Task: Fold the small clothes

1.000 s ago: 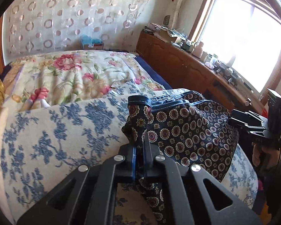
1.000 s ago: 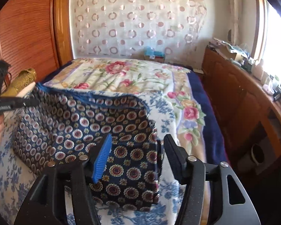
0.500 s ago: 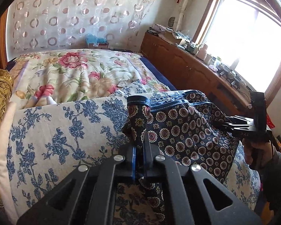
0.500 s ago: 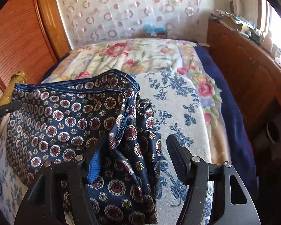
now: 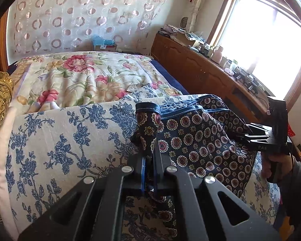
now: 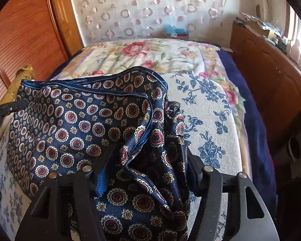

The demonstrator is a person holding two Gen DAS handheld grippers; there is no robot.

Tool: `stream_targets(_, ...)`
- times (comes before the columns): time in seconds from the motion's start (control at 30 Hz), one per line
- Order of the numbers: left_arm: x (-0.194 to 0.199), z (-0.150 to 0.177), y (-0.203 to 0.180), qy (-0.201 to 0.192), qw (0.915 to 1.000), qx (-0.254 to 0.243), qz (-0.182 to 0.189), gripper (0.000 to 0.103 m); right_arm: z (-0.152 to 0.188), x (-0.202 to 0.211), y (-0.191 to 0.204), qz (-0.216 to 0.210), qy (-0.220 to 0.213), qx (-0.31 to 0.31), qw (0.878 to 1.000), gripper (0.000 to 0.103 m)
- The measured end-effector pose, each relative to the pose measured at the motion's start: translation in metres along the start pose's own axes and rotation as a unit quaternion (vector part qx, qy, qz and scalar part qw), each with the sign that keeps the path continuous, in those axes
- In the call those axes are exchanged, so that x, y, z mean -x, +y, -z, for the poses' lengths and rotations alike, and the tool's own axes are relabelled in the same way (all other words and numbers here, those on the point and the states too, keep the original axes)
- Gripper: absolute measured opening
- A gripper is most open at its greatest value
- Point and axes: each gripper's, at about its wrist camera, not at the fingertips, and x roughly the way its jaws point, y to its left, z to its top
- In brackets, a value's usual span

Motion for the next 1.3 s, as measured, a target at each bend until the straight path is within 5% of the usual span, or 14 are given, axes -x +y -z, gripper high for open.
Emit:
stream_targets(0.07, -0.001, 0.0, 0.0, 0.001, 1.0, -0.001, -0.001, 0.003, 0.001, 0.001, 0.001, -0.002, -0.002, 0.002, 1.0, 0.053)
stream_targets(0.13, -0.003, 0.0, 0.001, 0.003, 1.0, 0.001, 0.0, 0.003, 0.002, 0.003, 0.004, -0.014, 0.0, 0.002, 1.0, 0.032)
stream_targets(0.23, -0.006, 0.001, 0.005, 0.009, 0.9999, 0.006, 0.003, 0.003, 0.003, 0.005, 0.009, -0.026, 0.003, 0.009, 1.0, 0.017)
stream_targets(0.4, -0.006, 0.002, 0.004, 0.009, 1.0, -0.003, 0.001, 0.003, 0.004, 0.014, 0.019, -0.004, -0.016, 0.025, 1.0, 0.01)
stream_targets(0.57, -0.009, 0.005, 0.0, 0.01, 0.9998, -0.012, -0.01, 0.003, 0.0, 0.01, 0.013, 0.024, -0.025, 0.016, 0.999, 0.029)
stream_targets(0.7, -0.009, 0.005, 0.0, 0.01, 0.9998, -0.012, -0.011, 0.003, -0.011, 0.001, 0.0, 0.043, -0.029, 0.007, 0.999, 0.062)
stream_targets(0.93, -0.009, 0.007, -0.001, 0.012, 0.9997, -0.017, -0.013, 0.003, -0.025, -0.016, -0.015, -0.006, -0.01, -0.022, 1.0, 0.07)
stream_targets(1.0, -0.009, 0.007, -0.001, 0.011, 0.9997, -0.019, -0.012, 0.003, -0.026, -0.016, -0.013, -0.016, -0.01, -0.015, 1.0, 0.058)
stream_targets(1.1, -0.008, 0.006, -0.004, 0.009, 0.9997, -0.023, -0.006, 0.003, -0.026, -0.016, -0.007, -0.072, -0.002, -0.008, 0.997, 0.014)
stream_targets(1.3, 0.025, -0.004, -0.02, -0.021, 0.999, -0.039, 0.01, 0.002, -0.022, 0.006, 0.014, -0.058, -0.038, 0.014, 0.998, 0.01)
